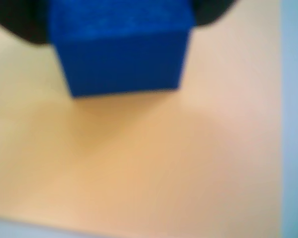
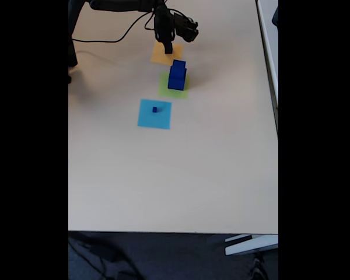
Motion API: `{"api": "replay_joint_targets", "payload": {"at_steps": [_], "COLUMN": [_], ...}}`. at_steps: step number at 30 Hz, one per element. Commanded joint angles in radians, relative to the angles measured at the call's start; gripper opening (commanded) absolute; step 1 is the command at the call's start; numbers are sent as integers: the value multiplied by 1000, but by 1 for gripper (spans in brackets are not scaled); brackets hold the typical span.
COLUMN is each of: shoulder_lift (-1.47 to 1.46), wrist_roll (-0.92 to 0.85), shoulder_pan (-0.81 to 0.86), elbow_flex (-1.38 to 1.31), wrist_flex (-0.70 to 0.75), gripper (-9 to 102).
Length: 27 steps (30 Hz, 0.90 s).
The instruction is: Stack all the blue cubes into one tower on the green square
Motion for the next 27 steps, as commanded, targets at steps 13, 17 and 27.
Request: {"api": "replay_joint_targets", "payload": {"at_steps": [13,17,27], "shoulder_lift": [258,298,362], "wrist_roll": [-288,-348,-365], "shoulder_pan": [127,175,304], "elbow_flex": [-255,-256,-196], "wrist_flex": [-14,-25,-2], "gripper": [0,0,0]}}
